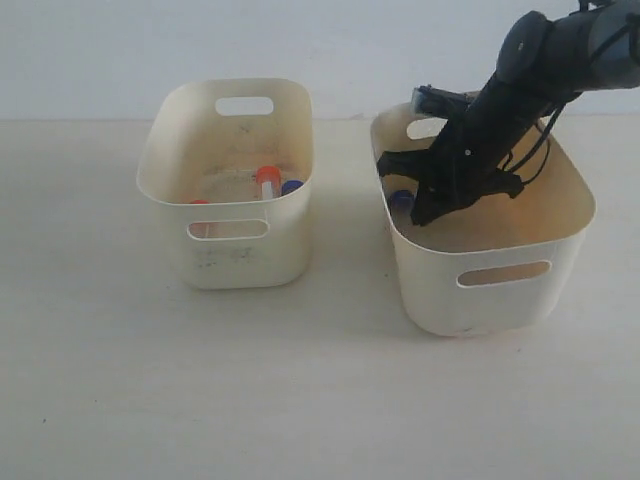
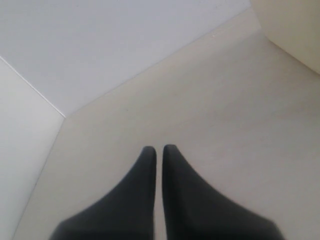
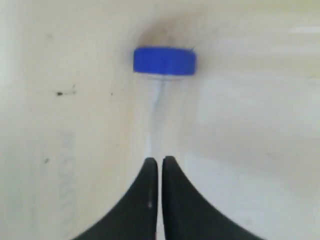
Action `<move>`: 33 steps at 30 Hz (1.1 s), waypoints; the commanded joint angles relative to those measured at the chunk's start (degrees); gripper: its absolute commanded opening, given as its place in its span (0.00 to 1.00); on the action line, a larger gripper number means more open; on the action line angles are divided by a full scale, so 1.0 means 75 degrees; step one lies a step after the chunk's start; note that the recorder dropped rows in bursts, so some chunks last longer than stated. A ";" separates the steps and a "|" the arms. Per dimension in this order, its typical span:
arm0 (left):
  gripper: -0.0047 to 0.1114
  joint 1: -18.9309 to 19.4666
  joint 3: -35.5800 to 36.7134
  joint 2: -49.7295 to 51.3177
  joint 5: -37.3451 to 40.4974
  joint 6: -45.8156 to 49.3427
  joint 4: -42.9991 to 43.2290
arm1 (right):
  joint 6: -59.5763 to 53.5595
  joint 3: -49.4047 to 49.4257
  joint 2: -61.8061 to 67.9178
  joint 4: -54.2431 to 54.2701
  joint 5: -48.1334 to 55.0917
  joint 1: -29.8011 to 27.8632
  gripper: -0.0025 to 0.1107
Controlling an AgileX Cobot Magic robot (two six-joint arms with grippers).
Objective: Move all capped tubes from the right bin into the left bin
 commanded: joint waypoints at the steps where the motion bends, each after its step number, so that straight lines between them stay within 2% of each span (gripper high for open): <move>1: 0.08 -0.0008 -0.0030 0.0027 -0.0038 0.0005 -0.0022 | -0.0066 0.0036 -0.0387 -0.0087 -0.0139 -0.0016 0.02; 8: 0.08 -0.0008 -0.0030 0.0027 -0.0038 0.0005 -0.0022 | -0.0149 0.0036 -0.0500 -0.0107 -0.0210 -0.0016 0.02; 9: 0.08 -0.0008 -0.0030 0.0027 -0.0038 0.0005 -0.0022 | -0.0200 0.0036 -0.0500 -0.0091 -0.0234 -0.0016 0.05; 11: 0.08 -0.0008 -0.0030 0.0027 -0.0038 0.0005 -0.0022 | -0.0269 0.0036 -0.0500 -0.0048 -0.0247 -0.0016 0.16; 16: 0.08 -0.0008 -0.0030 0.0027 -0.0038 0.0005 -0.0022 | -0.0164 0.0050 -0.0500 -0.0040 -0.0304 -0.0016 0.61; 17: 0.08 -0.0008 -0.0030 0.0027 -0.0038 0.0005 -0.0022 | -0.0144 0.0050 -0.0500 -0.0040 -0.0304 -0.0016 0.60; 20: 0.08 -0.0008 -0.0030 0.0027 -0.0038 0.0005 -0.0022 | -0.0204 0.0050 -0.0471 -0.0055 -0.0335 -0.0016 0.44; 21: 0.08 -0.0008 -0.0030 0.0027 -0.0038 0.0005 -0.0022 | -0.0204 0.0050 -0.0470 -0.0055 -0.0335 -0.0016 0.44; 24: 0.08 -0.0008 -0.0030 0.0027 -0.0038 0.0005 -0.0022 | -0.0182 0.0050 -0.0196 -0.0006 -0.0293 -0.0016 0.62; 26: 0.08 -0.0008 -0.0030 0.0027 -0.0038 0.0005 -0.0022 | -0.0117 0.0050 -0.0043 0.0054 -0.0323 -0.0016 0.59; 30: 0.08 -0.0008 -0.0030 0.0027 -0.0038 0.0005 -0.0022 | -0.0294 0.0050 0.0018 0.0300 -0.0321 -0.0016 0.44; 33: 0.08 -0.0008 -0.0030 0.0027 -0.0038 0.0005 -0.0022 | -0.0356 0.0050 0.0117 0.0315 -0.0246 -0.0016 0.52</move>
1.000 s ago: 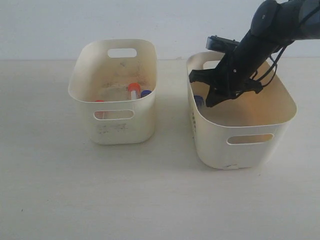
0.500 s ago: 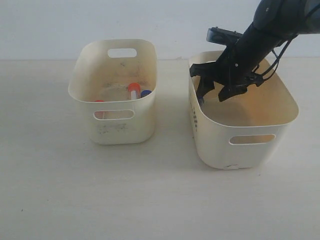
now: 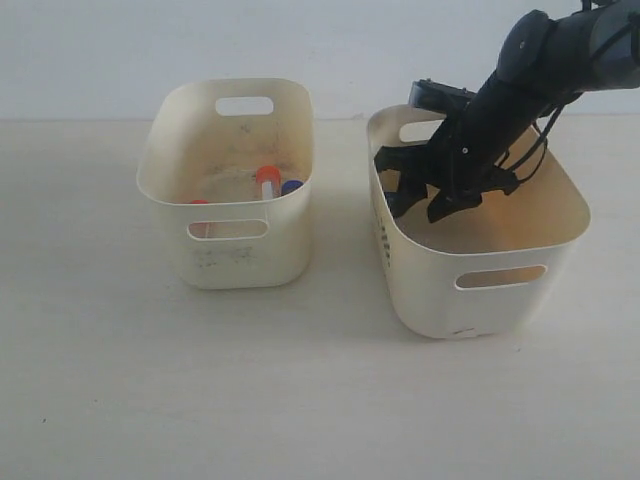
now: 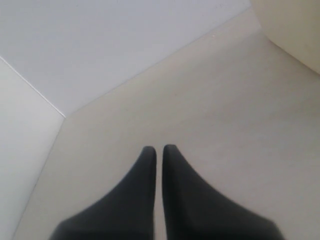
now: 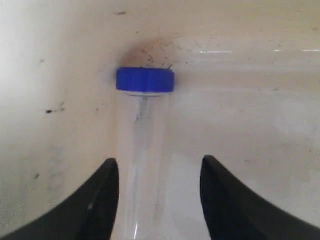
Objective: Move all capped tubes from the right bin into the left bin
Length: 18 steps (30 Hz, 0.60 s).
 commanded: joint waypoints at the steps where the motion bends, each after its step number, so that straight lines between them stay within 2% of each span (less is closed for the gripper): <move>1: 0.08 -0.0008 -0.0030 0.0027 -0.0038 0.0005 -0.0022 | -0.0117 -0.0007 0.0137 0.0047 0.0080 -0.0016 0.56; 4: 0.08 -0.0008 -0.0030 0.0027 -0.0038 0.0005 -0.0022 | -0.0103 -0.0007 0.0251 0.0047 0.0094 -0.0016 0.62; 18: 0.08 -0.0008 -0.0030 0.0027 -0.0038 0.0005 -0.0022 | -0.0103 -0.0007 0.0704 0.0056 0.0113 -0.0016 0.62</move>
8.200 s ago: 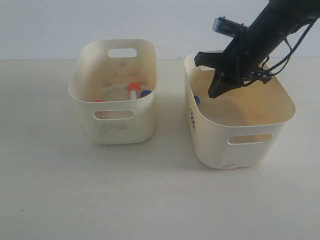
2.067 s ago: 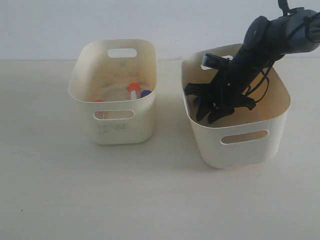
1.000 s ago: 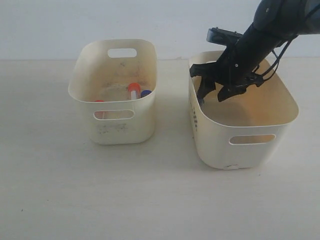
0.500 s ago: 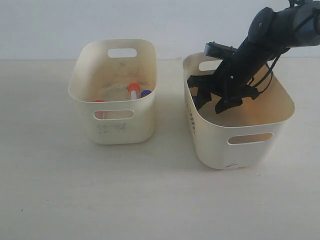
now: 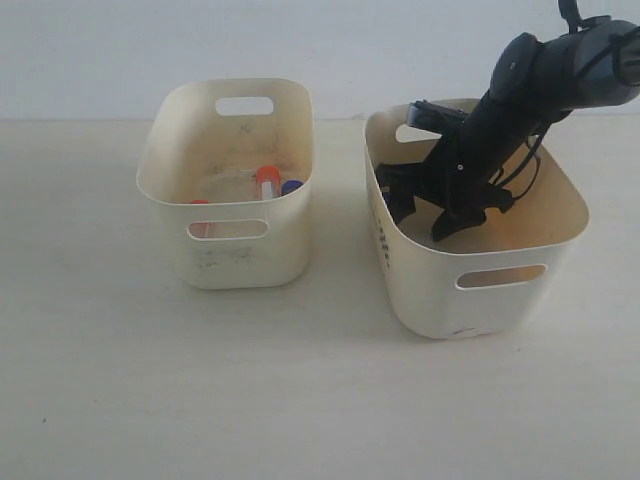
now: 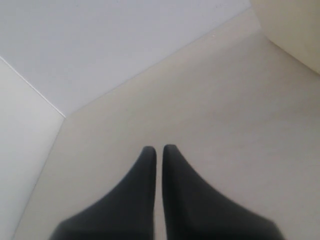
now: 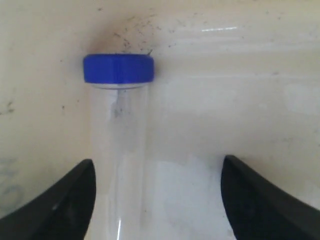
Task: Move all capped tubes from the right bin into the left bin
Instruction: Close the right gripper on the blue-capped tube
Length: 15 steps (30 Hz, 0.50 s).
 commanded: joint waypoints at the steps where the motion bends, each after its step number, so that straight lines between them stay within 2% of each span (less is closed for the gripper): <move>1: 0.08 -0.0008 -0.0030 0.0027 -0.0038 0.0005 -0.0022 | -0.0083 0.0025 0.0267 -0.0065 0.0037 -0.0009 0.62; 5: 0.08 -0.0008 -0.0030 0.0027 -0.0038 0.0005 -0.0022 | -0.0055 0.0025 0.0267 -0.0065 0.0021 -0.0009 0.61; 6: 0.08 -0.0008 -0.0030 0.0027 -0.0038 0.0005 -0.0022 | -0.0035 0.0025 0.0267 -0.0065 0.0036 -0.0009 0.58; 7: 0.08 -0.0008 -0.0030 0.0027 -0.0038 0.0005 -0.0022 | -0.0036 0.0025 0.0267 -0.0023 0.0036 -0.0009 0.50; 9: 0.08 -0.0008 -0.0030 0.0027 -0.0038 0.0005 -0.0022 | -0.0287 0.0011 0.0267 0.0374 0.0131 -0.0009 0.45; 12: 0.08 -0.0008 -0.0030 0.0027 -0.0038 0.0005 -0.0022 | -0.0576 0.0011 0.0267 0.0874 0.0236 -0.0009 0.60; 15: 0.08 -0.0008 -0.0030 0.0027 -0.0038 0.0005 -0.0022 | -0.0609 0.0011 0.0267 0.0928 0.0249 -0.0009 0.63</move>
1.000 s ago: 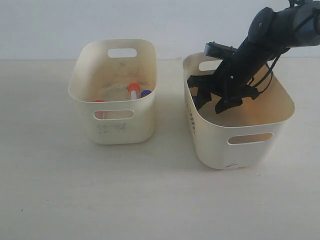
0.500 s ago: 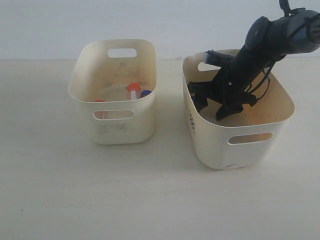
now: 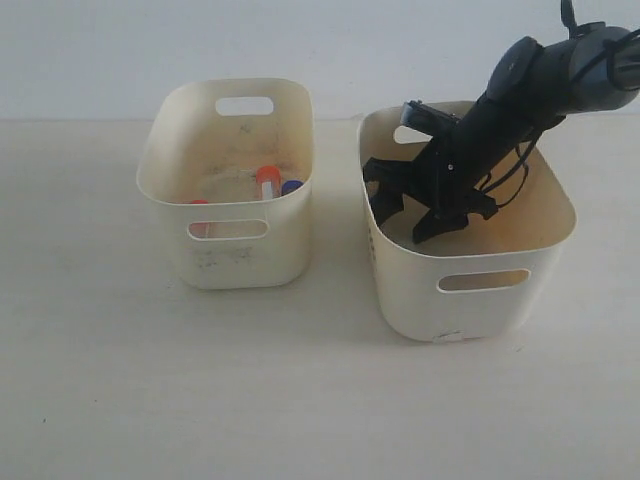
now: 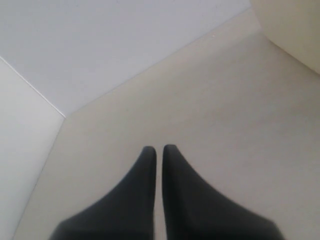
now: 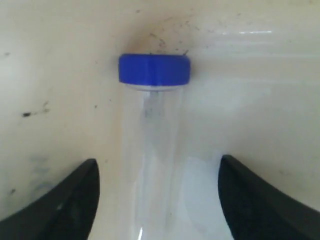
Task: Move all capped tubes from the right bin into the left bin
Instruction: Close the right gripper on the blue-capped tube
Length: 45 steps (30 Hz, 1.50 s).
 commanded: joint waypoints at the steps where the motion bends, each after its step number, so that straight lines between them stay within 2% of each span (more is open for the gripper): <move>1: 0.08 -0.0008 -0.0030 0.0027 -0.0038 0.0005 -0.0022 | -0.0153 0.0058 0.0136 -0.0088 0.0102 -0.0009 0.63; 4: 0.08 -0.0008 -0.0030 0.0027 -0.0038 0.0005 -0.0022 | -0.0153 0.0058 0.0136 -0.0088 0.0055 -0.0009 0.60; 9: 0.08 -0.0008 -0.0030 0.0027 -0.0038 0.0005 -0.0022 | -0.0275 0.0058 0.0136 -0.0088 0.0053 -0.0009 0.37; 13: 0.08 -0.0008 -0.0030 0.0027 -0.0038 0.0005 -0.0022 | -0.0424 0.0058 0.0136 -0.0088 0.0037 -0.0009 0.24; 20: 0.08 -0.0008 -0.0030 0.0027 -0.0038 0.0005 -0.0022 | -0.0457 0.0058 0.0136 -0.0071 0.0020 -0.0009 0.18; 24: 0.08 -0.0008 -0.0030 0.0027 -0.0038 0.0005 -0.0022 | -0.0471 0.0058 0.0136 -0.0071 0.0004 -0.0009 0.02; 45: 0.08 -0.0008 -0.0030 0.0027 -0.0038 0.0005 -0.0022 | -0.0440 0.0058 -0.0712 -0.0092 -0.0273 -0.0024 0.02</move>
